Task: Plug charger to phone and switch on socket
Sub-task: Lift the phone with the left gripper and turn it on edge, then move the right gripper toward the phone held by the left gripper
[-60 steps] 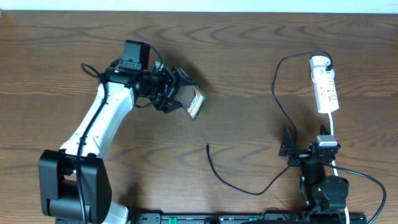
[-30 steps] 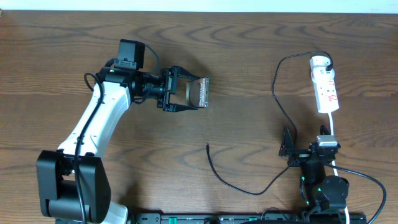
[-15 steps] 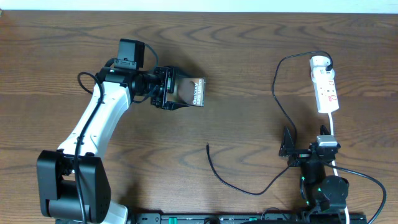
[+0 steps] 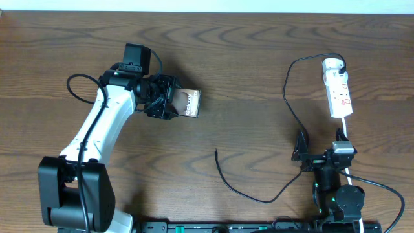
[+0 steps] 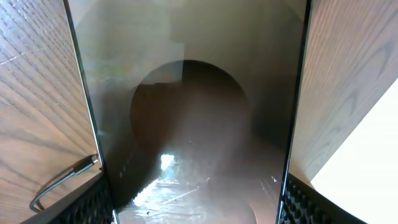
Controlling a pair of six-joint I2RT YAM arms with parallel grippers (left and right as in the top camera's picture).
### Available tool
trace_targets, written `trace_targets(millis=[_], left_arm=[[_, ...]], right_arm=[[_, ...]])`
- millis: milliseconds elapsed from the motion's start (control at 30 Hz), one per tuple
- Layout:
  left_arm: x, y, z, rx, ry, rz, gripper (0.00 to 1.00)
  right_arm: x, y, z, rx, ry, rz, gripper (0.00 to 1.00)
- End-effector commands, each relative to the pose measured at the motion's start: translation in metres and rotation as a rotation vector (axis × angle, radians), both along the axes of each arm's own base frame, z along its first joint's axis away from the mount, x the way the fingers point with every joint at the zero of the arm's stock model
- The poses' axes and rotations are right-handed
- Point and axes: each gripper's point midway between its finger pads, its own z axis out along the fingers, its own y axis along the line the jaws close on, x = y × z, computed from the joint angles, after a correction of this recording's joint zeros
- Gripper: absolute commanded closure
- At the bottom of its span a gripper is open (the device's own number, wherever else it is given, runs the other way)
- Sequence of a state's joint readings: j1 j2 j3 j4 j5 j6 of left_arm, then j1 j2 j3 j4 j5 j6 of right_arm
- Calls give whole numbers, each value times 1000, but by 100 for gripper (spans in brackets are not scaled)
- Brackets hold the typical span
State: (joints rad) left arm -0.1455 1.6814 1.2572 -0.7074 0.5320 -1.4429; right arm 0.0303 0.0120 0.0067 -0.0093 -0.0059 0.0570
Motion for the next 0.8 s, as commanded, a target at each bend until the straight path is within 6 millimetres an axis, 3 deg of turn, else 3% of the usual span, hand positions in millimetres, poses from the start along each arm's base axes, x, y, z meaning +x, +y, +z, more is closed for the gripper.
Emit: trace_targets(millis=[0, 100, 167, 333, 533, 600, 767], left_arm=[[4, -4, 19, -33, -51, -19, 93], [3, -7, 21, -55, -50, -31, 92], [2, -9, 22, -65, -49, -35, 93], [2, -9, 23, -67, -50, -36, 92], [5, -9, 24, -69, -62, -36, 93], [5, -9, 24, -69, -62, -36, 92], [5, -9, 24, -72, -54, -23, 92]], right_arm=[[-1, 11, 6, 28, -26, 66, 1], [-5, 32, 21, 63, -77, 189, 1], [-7, 35, 31, 224, -57, 208, 1], [-7, 45, 62, 226, -11, 265, 1], [22, 74, 93, 251, 241, 413, 1], [36, 92, 97, 288, 369, 511, 1], [53, 159, 116, 424, 612, 965, 1]])
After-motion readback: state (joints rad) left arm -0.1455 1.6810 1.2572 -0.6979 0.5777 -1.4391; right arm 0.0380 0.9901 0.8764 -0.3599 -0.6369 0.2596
